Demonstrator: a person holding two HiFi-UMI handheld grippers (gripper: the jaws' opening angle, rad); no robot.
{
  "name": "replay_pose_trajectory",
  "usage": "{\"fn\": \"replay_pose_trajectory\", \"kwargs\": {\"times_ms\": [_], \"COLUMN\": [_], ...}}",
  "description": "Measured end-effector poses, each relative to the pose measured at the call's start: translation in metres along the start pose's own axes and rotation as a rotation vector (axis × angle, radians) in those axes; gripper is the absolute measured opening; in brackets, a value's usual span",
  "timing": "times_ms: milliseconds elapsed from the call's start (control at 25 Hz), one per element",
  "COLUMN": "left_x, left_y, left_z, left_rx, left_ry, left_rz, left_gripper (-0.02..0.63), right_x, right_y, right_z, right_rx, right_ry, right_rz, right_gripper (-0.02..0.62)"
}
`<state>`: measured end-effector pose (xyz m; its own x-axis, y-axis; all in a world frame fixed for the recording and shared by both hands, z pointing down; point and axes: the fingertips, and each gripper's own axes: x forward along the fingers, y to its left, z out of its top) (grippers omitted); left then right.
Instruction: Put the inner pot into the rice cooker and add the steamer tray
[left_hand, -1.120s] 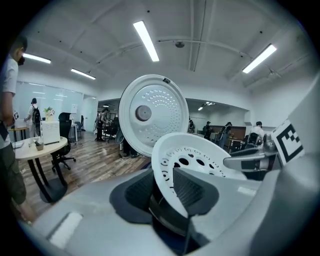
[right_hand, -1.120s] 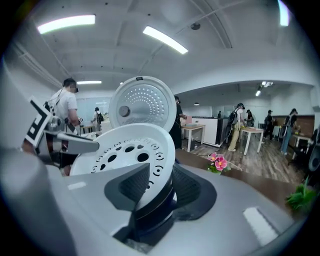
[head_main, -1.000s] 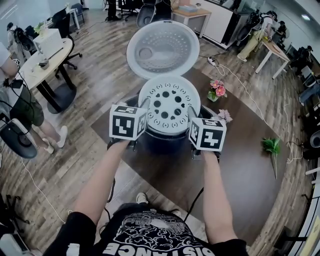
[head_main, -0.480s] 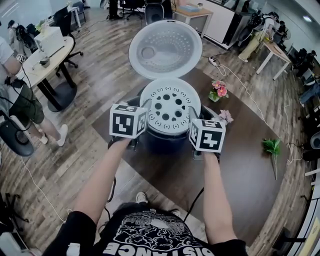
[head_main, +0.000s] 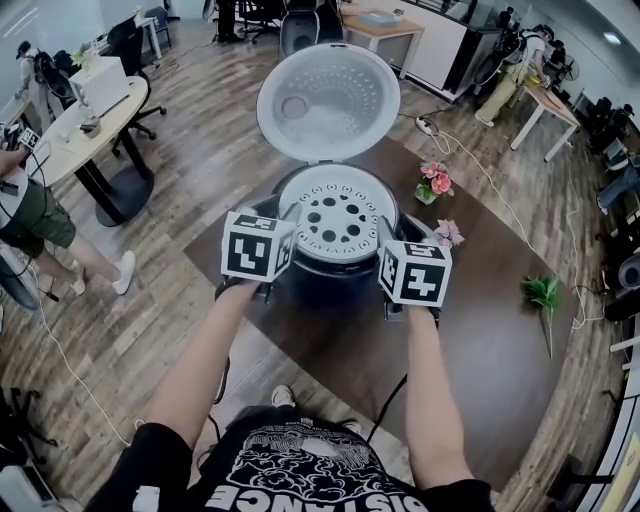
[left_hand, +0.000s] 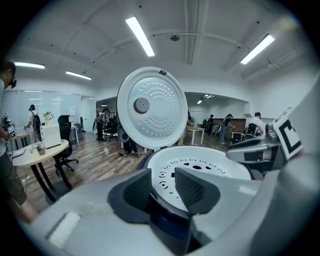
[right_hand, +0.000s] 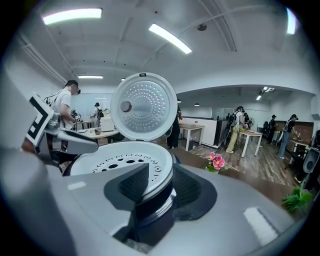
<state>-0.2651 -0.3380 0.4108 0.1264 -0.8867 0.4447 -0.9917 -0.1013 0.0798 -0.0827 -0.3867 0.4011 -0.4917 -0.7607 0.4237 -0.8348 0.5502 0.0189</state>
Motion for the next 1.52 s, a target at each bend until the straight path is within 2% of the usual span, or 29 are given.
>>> {"fn": "replay_pose_trajectory", "kwargs": {"times_ms": [360,600,920,1160,1520], "left_x": [-0.014,-0.018,-0.017,-0.013,-0.019], "left_y": [-0.037,-0.077,-0.151,-0.211,-0.29], "left_z": [0.026,0.033,0.04,0.032,0.023], "left_rx": [0.044,0.07,0.11,0.161,0.201], "left_ry": [-0.072,-0.099,-0.134,-0.124,-0.131], "left_rz": [-0.025,-0.081,-0.205,-0.32,-0.466], "left_gripper": [0.141,0.141,0.107,0.101,0.057], "right_x": [-0.036,-0.067,-0.121,-0.17,-0.242], "right_y": [-0.022,-0.046,-0.091,-0.13,-0.167], "right_z": [0.002,-0.007,-0.023,-0.04,-0.064], "right_rx": [0.027,0.052,0.078,0.121,0.151], "right_ry": [-0.048,-0.062,-0.081,-0.106,-0.131], "right_rz": [-0.016,-0.051,-0.141,-0.233,-0.361], "right_gripper": [0.139,0.127,0.104,0.081,0.058]}}
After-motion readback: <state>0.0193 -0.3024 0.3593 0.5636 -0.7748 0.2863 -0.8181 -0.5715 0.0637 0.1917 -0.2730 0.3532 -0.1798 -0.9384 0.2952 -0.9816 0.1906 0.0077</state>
